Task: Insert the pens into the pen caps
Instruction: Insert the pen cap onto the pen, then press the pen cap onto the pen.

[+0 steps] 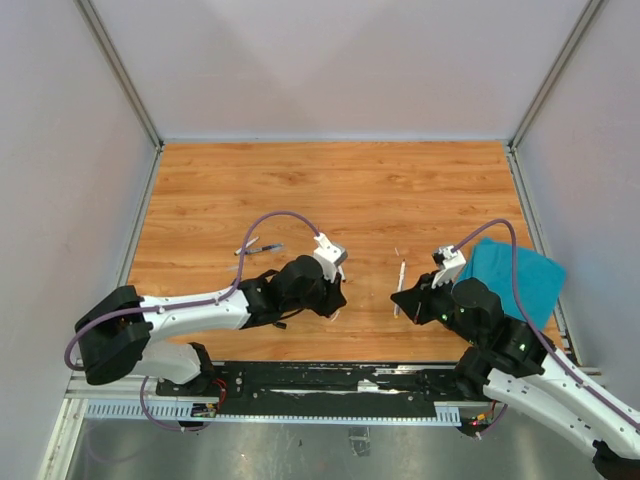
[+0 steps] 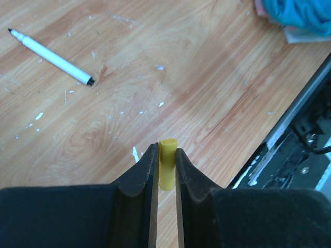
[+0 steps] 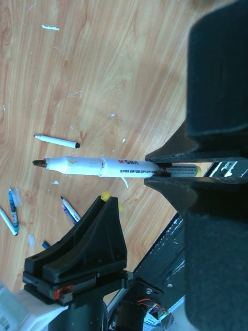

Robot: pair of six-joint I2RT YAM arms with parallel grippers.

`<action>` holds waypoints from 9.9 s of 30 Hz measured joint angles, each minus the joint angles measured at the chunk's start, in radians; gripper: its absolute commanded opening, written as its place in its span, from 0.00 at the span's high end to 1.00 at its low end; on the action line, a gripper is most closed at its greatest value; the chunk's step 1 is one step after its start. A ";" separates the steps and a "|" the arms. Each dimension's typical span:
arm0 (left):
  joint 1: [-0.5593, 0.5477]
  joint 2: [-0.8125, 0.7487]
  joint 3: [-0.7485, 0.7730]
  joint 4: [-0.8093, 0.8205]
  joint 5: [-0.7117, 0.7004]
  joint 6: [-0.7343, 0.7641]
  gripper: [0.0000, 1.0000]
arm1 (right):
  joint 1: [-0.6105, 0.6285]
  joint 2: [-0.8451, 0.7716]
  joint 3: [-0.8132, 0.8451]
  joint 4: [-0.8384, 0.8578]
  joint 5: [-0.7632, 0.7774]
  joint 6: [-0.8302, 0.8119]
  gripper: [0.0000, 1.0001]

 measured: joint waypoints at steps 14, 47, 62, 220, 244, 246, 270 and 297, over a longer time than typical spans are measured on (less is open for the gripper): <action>0.044 -0.134 -0.135 0.238 0.010 -0.215 0.99 | 0.000 -0.013 -0.079 0.101 -0.107 -0.019 1.00; 0.113 -0.396 -0.196 0.410 -0.016 -0.273 0.99 | 0.048 0.208 -0.235 0.465 -0.280 0.061 0.99; 0.113 -0.409 -0.242 0.498 -0.017 -0.309 0.99 | 0.166 0.330 -0.261 0.727 -0.269 0.112 0.99; 0.118 -0.385 -0.256 0.547 0.101 -0.336 0.53 | 0.168 0.458 -0.080 0.684 -0.294 -0.023 0.99; 0.120 -0.410 -0.252 0.566 0.075 -0.325 1.00 | 0.175 0.452 0.006 0.586 -0.209 -0.077 1.00; 0.121 -0.420 -0.252 0.577 0.068 -0.328 1.00 | 0.184 0.453 0.021 0.583 -0.187 -0.094 0.99; 0.110 -0.435 -0.253 0.620 -0.079 -0.303 0.99 | 0.196 0.575 0.188 0.488 -0.071 -0.272 0.99; 0.023 -0.368 -0.268 0.810 -0.253 -0.300 1.00 | 0.164 0.630 0.404 0.252 -0.068 -0.410 0.99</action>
